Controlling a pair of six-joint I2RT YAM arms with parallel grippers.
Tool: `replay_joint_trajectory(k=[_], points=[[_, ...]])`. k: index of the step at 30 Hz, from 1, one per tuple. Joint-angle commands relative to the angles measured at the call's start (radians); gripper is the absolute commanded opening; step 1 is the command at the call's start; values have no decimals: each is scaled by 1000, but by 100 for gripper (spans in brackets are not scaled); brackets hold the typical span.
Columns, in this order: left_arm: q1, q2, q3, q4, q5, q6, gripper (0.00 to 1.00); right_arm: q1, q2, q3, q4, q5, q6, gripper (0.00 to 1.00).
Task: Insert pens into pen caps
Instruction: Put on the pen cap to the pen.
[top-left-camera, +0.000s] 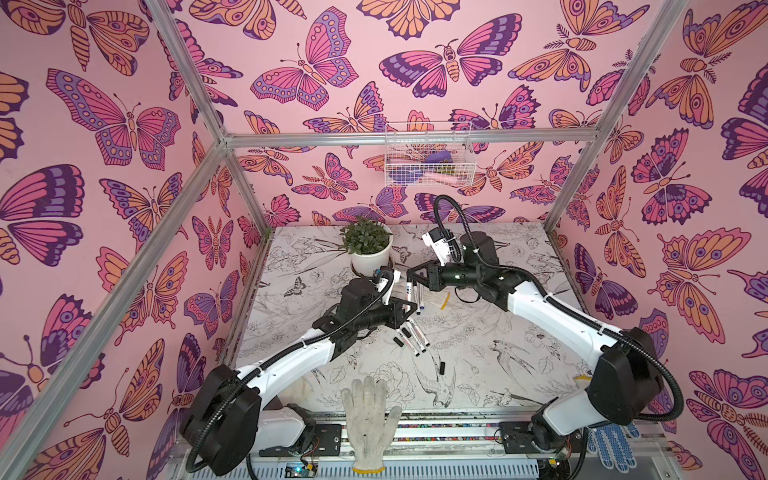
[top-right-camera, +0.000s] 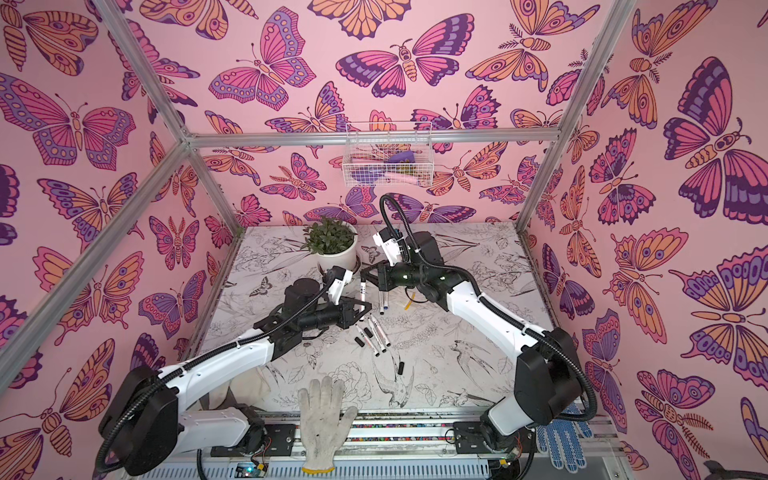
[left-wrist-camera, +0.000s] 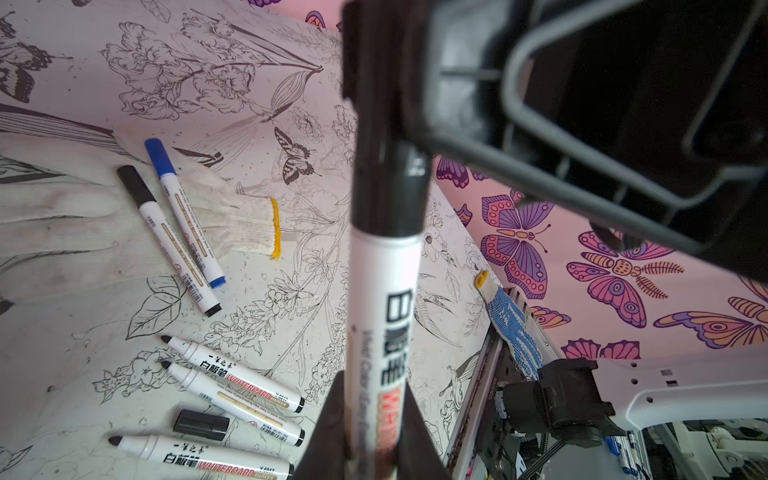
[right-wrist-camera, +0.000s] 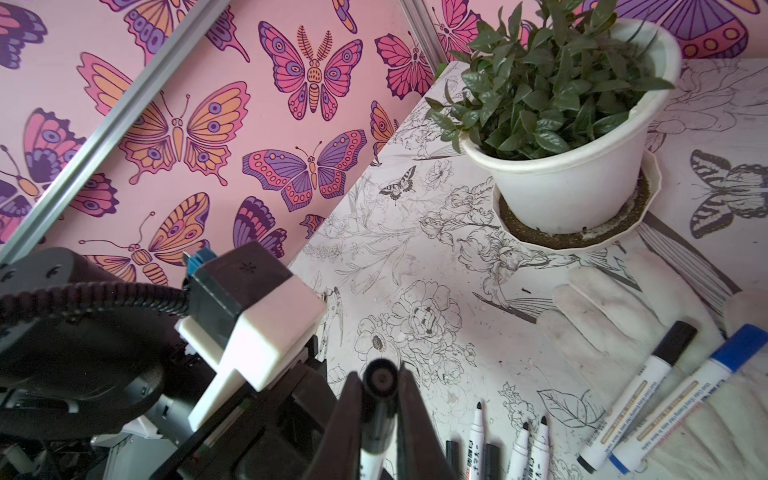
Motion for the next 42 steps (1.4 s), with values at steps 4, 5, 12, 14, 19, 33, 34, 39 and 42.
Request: replay_joint_trajectory(k=[4,5,12,14,19,33,34,39,42], points=[[64,8,120,235,-242,-57,0,88,-3,-98,-443,-190,-112,0],[64,10,124,235,-243,-56,0,93,-1,-98,-454,-190,-116,0],[66,16,159,232,-247,-16,0,103,8,-121,-485,-187,-139,0],[69,18,176,226,-242,-8,0,103,9,-126,-485,-189,-142,0],[71,26,193,225,-224,-3,0,99,16,-123,-496,-171,-144,0],[-7,44,105,219,-58,-7,0,36,2,87,-359,-171,23,17],[-10,45,96,223,-52,-12,0,29,-3,87,-339,-175,43,20],[-21,40,75,224,-45,-15,0,-3,-35,75,-276,-182,111,49],[-24,43,67,223,-52,-16,0,-4,-52,53,-261,-176,111,52]])
